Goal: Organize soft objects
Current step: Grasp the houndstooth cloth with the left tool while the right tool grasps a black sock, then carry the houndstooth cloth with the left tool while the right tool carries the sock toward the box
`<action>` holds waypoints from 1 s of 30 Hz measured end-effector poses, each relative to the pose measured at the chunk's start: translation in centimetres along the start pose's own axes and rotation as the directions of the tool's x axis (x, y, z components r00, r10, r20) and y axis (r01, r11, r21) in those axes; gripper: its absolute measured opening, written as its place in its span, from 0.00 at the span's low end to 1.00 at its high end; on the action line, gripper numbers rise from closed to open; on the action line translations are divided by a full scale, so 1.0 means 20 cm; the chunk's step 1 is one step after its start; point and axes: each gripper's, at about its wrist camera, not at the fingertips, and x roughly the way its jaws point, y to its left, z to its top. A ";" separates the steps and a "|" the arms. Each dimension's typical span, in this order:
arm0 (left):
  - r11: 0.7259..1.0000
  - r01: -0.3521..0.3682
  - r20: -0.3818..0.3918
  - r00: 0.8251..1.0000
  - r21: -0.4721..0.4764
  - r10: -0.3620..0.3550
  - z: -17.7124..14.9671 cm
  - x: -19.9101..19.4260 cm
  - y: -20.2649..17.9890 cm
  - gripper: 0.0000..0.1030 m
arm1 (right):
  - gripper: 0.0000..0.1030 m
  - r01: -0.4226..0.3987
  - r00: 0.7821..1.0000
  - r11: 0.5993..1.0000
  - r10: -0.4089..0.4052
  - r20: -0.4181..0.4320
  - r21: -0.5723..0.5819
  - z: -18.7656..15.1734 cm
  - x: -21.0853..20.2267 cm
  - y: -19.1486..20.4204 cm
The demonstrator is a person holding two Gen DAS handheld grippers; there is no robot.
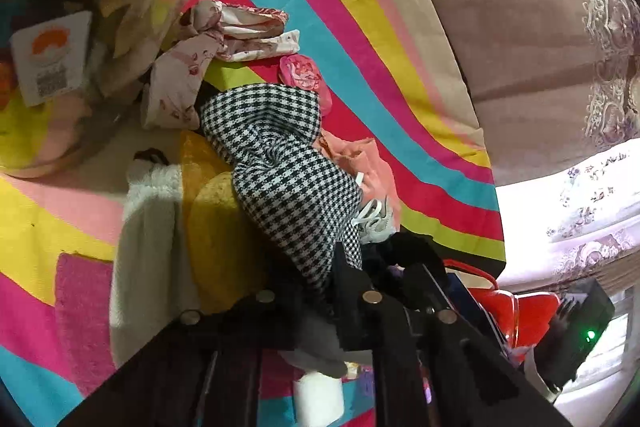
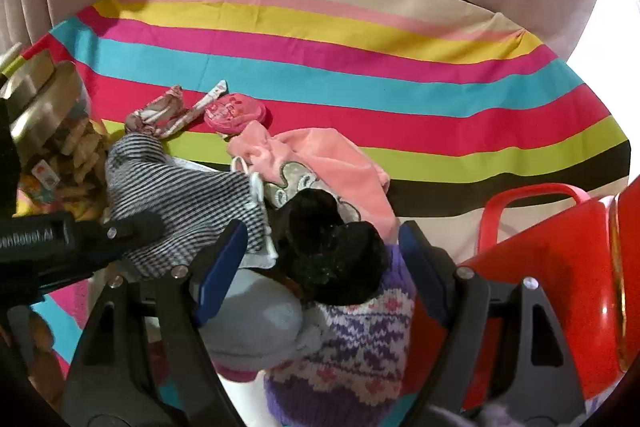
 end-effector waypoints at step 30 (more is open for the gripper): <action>0.966 0.012 0.278 0.957 0.257 -0.086 -0.21 -0.59 -0.24 0.07 | 0.16 -0.257 0.949 0.966 0.247 0.193 0.027 -0.24 -0.62 -0.12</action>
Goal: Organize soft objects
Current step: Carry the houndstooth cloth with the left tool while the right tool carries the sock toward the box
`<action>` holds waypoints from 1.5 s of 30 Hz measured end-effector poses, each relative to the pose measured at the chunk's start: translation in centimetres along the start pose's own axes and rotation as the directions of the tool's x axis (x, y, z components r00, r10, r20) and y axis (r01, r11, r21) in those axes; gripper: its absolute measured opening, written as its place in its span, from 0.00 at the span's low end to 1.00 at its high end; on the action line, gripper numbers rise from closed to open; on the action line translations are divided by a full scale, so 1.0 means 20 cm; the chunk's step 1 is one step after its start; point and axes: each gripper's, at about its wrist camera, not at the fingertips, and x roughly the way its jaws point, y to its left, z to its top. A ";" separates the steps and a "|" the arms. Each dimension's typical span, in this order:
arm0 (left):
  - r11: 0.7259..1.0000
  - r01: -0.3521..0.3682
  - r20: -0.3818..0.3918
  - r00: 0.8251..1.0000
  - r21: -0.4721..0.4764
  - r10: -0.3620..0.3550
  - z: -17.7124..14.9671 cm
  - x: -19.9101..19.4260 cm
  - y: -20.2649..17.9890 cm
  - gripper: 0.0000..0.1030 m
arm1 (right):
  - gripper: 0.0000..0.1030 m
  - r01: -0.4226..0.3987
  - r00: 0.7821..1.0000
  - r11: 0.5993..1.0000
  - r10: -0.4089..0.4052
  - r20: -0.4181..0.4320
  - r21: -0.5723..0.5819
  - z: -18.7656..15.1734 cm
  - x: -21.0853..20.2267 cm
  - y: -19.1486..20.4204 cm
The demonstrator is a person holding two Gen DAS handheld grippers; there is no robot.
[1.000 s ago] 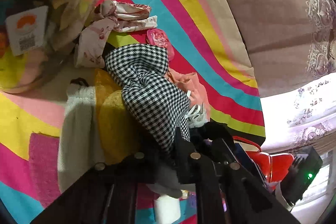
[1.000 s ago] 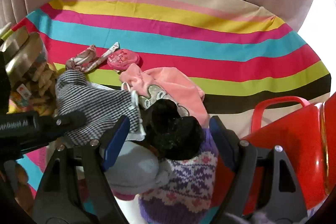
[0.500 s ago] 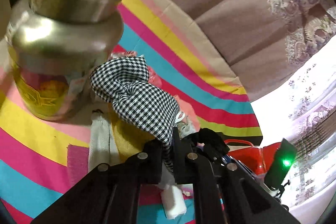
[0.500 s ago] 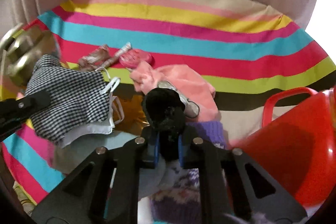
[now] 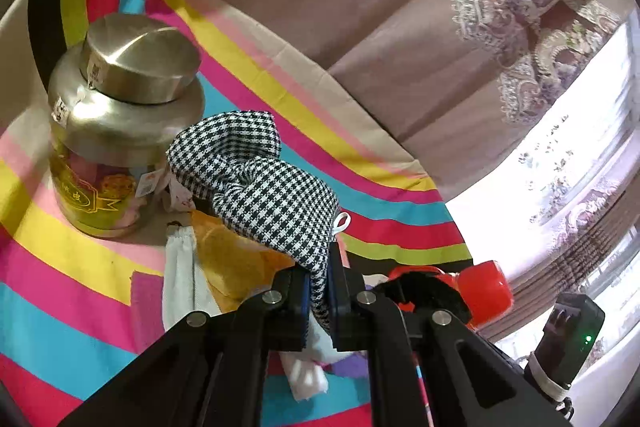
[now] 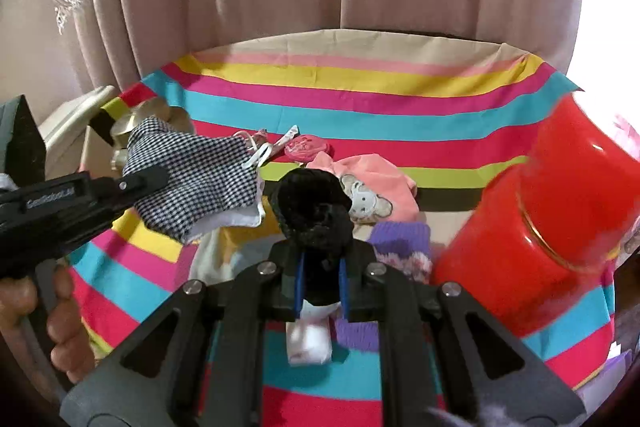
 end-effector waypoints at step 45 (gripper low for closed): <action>0.867 0.437 -0.668 0.722 0.238 -0.180 -1.33 0.10 -1.05 0.07 | 0.16 0.385 0.921 0.875 -0.342 -0.186 0.293 -0.90 -1.06 -1.26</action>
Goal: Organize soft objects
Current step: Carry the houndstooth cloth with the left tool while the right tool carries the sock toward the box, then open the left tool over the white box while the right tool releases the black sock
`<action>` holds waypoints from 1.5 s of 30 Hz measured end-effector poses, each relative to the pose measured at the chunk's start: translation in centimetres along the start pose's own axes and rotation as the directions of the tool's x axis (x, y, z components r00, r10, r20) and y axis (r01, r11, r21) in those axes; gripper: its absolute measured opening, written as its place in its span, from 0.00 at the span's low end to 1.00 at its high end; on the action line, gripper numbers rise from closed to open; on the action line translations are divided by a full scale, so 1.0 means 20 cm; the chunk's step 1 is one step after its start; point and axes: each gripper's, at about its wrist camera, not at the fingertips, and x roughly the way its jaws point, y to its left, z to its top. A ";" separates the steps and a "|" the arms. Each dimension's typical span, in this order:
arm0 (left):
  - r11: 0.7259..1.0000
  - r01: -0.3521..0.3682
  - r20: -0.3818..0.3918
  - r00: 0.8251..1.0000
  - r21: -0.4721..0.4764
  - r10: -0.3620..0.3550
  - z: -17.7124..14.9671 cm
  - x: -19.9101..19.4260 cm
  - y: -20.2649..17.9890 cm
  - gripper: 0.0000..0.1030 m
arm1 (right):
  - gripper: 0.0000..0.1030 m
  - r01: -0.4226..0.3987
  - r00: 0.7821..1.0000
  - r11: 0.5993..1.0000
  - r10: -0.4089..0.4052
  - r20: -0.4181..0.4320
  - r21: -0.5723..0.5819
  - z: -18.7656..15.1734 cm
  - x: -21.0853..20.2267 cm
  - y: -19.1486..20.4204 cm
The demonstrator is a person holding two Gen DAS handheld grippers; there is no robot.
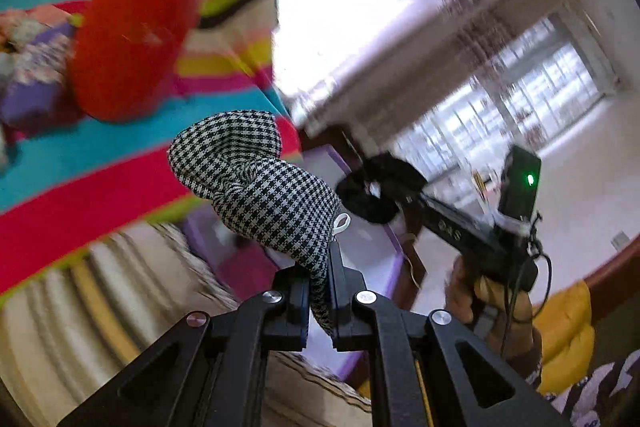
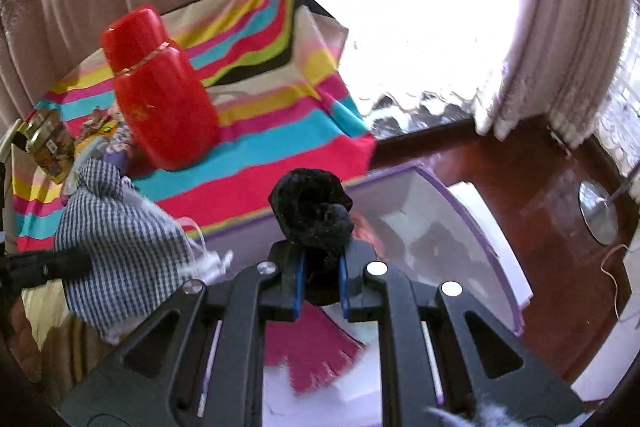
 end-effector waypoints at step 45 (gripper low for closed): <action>0.987 -0.158 -0.005 0.987 -0.042 0.158 0.00 -0.08 0.13 0.55 | 0.60 -0.087 0.994 0.994 0.083 -0.070 -0.068 -0.15 0.02 0.20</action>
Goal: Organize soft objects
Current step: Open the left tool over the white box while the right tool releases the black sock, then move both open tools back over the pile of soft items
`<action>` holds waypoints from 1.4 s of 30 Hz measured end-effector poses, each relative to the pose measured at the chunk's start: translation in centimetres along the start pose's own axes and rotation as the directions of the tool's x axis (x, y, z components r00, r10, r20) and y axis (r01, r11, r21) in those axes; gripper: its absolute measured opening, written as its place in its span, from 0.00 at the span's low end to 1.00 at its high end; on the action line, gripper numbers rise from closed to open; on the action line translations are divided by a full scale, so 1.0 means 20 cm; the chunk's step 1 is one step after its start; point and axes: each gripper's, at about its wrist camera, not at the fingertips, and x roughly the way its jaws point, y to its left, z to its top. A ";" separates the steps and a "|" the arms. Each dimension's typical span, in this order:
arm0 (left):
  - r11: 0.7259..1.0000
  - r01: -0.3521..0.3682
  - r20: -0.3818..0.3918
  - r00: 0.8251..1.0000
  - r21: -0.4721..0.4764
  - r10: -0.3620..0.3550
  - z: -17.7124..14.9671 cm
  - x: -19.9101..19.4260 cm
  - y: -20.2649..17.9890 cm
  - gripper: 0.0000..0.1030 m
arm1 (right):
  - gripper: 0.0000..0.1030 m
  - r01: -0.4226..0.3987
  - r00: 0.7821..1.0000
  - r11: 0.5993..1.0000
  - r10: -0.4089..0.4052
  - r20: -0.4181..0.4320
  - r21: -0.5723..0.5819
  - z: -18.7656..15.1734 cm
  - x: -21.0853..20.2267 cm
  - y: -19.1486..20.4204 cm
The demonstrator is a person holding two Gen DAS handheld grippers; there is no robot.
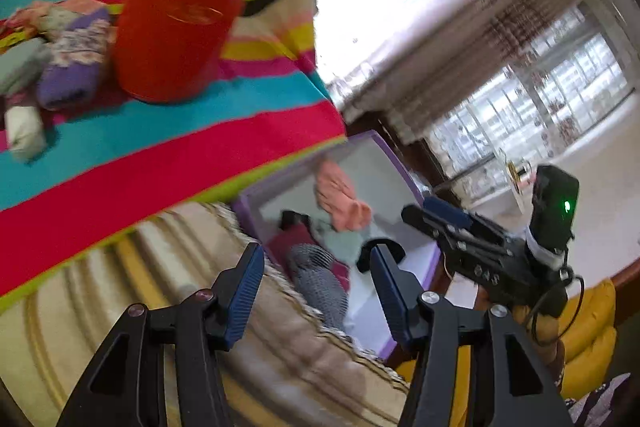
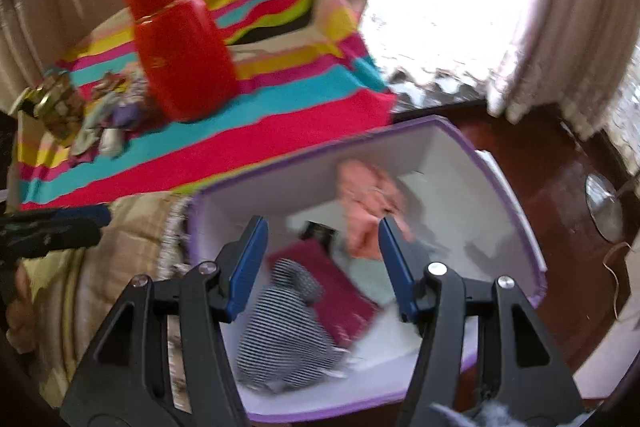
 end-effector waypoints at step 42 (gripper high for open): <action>0.682 0.267 0.383 0.924 -0.681 0.021 0.24 -0.50 1.32 0.54 | 0.60 -0.322 0.946 0.944 0.323 -0.009 0.077 0.39 0.55 1.07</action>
